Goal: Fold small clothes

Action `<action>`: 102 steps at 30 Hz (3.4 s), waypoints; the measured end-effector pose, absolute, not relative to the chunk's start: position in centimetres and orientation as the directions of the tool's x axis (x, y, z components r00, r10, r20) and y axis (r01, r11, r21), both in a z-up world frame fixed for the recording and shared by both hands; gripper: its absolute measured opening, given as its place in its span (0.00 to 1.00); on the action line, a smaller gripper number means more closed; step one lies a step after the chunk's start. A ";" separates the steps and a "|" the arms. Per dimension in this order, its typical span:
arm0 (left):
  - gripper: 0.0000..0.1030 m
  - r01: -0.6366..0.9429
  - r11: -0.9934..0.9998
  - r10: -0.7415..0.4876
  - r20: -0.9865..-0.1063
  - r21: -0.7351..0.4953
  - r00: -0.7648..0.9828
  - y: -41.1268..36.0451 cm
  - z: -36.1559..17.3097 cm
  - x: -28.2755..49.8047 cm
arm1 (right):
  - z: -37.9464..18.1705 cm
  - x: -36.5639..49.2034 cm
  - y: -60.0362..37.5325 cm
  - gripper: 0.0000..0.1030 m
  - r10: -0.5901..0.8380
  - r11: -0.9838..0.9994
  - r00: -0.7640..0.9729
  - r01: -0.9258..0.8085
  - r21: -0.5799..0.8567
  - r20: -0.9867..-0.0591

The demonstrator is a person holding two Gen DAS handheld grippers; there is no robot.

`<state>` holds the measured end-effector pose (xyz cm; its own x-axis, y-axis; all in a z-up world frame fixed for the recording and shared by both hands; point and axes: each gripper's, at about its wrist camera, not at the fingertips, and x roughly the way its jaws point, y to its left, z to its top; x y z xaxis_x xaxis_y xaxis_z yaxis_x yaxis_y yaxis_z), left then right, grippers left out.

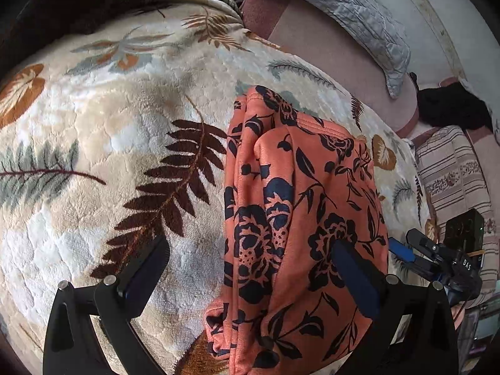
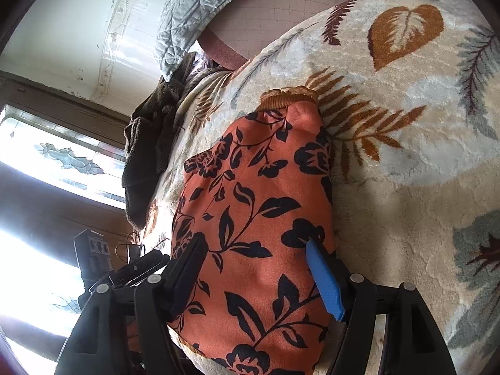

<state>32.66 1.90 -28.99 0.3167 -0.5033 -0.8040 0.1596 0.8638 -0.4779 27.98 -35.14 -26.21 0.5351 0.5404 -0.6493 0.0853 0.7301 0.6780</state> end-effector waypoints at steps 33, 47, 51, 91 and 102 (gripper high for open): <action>1.00 0.269 0.916 -0.374 -0.875 -0.298 0.306 -3.4 -29.3 31.7 | -31.4 29.4 -35.9 0.71 0.600 0.674 0.461 0.149 0.723 -0.654; 0.99 0.298 0.918 -0.356 -0.874 -0.261 0.330 -5.0 -29.5 32.0 | -31.5 30.3 -35.0 0.70 0.606 0.667 0.491 0.114 0.736 -0.626; 0.98 0.303 0.917 -0.356 -0.873 -0.258 0.334 -5.2 -29.5 32.0 | -31.5 30.5 -34.5 0.69 0.600 0.669 0.499 0.114 0.734 -0.625; 0.42 0.303 0.898 -0.427 -0.799 -0.319 0.424 -6.4 -25.3 28.7 | -26.6 28.2 -33.4 0.42 0.497 0.788 0.633 -0.040 0.615 -0.594; 0.42 0.383 0.897 -0.400 -0.771 -0.219 0.495 -12.8 -21.7 23.9 | -23.7 22.1 -38.3 0.42 0.462 0.805 0.716 -0.089 0.587 -0.524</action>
<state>23.93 -12.80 -21.65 0.4953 -0.4000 -0.7711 0.3835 0.8972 -0.2190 22.13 -38.27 -23.70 0.7157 0.4617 -0.5240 -0.0892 0.8046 0.5870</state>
